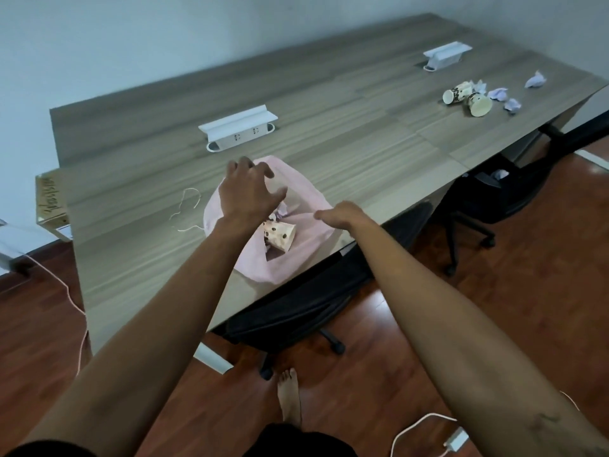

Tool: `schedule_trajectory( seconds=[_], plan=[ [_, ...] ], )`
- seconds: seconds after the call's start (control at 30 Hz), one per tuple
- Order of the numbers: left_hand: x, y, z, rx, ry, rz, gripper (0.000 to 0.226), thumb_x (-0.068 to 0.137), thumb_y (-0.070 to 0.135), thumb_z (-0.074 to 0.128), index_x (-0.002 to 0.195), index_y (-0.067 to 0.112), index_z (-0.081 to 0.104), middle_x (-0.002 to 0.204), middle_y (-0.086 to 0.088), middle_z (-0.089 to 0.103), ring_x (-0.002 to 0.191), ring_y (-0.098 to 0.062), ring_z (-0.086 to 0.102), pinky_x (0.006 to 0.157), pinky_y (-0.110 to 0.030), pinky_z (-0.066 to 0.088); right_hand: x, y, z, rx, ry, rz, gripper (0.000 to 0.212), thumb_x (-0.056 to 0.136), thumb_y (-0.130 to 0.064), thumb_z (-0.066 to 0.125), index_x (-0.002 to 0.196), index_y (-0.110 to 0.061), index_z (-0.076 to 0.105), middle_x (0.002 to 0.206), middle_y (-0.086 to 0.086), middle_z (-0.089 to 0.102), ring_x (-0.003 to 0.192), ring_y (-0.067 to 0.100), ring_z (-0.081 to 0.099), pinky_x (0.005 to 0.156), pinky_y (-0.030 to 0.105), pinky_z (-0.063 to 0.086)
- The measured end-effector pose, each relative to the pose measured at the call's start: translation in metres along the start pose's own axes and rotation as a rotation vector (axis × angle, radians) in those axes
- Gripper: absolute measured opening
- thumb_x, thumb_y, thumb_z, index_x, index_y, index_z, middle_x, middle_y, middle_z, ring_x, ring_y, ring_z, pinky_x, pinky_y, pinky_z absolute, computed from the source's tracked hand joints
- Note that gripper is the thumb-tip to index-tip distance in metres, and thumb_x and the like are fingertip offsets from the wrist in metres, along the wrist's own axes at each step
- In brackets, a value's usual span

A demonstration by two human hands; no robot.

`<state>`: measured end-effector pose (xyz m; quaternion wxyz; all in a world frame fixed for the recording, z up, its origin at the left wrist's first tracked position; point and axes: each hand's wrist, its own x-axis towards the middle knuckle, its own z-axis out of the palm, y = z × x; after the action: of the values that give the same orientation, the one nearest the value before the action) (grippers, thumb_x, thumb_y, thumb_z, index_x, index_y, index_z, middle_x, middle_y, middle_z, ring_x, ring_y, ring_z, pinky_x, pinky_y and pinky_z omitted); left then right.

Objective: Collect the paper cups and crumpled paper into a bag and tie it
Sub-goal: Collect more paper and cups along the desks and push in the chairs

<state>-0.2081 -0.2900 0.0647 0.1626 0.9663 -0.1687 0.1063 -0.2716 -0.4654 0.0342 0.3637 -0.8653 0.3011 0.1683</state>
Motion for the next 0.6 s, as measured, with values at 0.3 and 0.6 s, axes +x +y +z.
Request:
schedule_trajectory(
  seconds=[0.3, 0.6],
  plan=[
    [0.083, -0.032, 0.036, 0.087, -0.182, -0.117, 0.041, 0.084, 0.039, 0.064, 0.116, 0.013, 0.063, 0.114, -0.014, 0.065, 0.110, -0.036, 0.058, 0.081, -0.038, 0.046, 0.088, -0.008, 0.021, 0.331, -0.034, 0.344, 0.031, 0.083, 0.000, 0.065, 0.113, 0.007, 0.059, 0.094, 0.023, 0.064, 0.087, 0.034, 0.069, 0.077, 0.044, 0.059],
    [0.158, -0.015, 0.028, -0.154, 0.007, -0.203, 0.031, 0.092, 0.028, 0.050, 0.103, 0.006, 0.069, 0.104, -0.021, 0.068, 0.100, -0.040, 0.062, 0.082, -0.038, 0.049, 0.152, -0.022, -0.044, 0.431, 0.284, 0.191, 0.028, 0.078, -0.003, 0.062, 0.104, 0.007, 0.065, 0.104, 0.018, 0.068, 0.087, 0.033, 0.071, 0.056, 0.036, 0.059]
  ],
)
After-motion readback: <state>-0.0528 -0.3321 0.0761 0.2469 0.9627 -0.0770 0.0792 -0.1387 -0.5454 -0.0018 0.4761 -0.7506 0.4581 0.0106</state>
